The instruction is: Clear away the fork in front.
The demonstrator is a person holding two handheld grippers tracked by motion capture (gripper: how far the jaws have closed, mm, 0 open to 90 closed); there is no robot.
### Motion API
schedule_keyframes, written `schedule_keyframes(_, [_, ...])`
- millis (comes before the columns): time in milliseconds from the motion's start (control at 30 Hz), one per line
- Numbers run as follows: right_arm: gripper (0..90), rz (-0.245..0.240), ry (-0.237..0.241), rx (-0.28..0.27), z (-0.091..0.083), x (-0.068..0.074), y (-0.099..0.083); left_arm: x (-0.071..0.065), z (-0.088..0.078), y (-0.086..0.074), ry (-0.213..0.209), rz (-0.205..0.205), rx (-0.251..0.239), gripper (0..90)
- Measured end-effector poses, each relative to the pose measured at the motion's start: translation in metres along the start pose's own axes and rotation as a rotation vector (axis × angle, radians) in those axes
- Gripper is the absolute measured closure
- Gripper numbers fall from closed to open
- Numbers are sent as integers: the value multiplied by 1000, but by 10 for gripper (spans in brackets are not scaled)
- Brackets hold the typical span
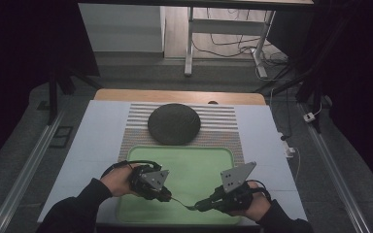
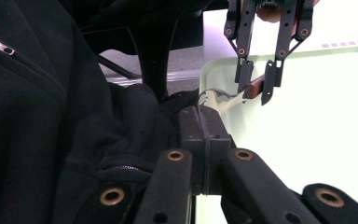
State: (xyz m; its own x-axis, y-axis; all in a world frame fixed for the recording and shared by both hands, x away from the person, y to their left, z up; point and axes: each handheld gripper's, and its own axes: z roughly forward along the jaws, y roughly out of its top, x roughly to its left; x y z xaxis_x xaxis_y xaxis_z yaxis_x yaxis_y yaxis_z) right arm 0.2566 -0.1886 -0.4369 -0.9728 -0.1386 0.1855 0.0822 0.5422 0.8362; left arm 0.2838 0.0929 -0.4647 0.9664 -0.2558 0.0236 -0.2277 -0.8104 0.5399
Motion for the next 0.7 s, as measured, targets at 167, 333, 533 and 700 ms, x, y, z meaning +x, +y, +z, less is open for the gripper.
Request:
schedule_keyframes(167, [846, 6, -81, 17, 0, -2, -4, -2, 0, -2, -13, -14, 20, 795])
schedule_keyframes(333, [729, 36, -199, 23, -1, -3, -6, -3, -1, -5, 2, -100, 26, 796])
schedule_keyframes(533, [592, 64, -307, -3, -8, -3, -8, -8, -5, -8, 32, -234, 28, 796])
schedule_keyframes(700, [463, 111, -442, 3, -13, 1, -12, -11, -9, -12, 75, -342, 34, 795])
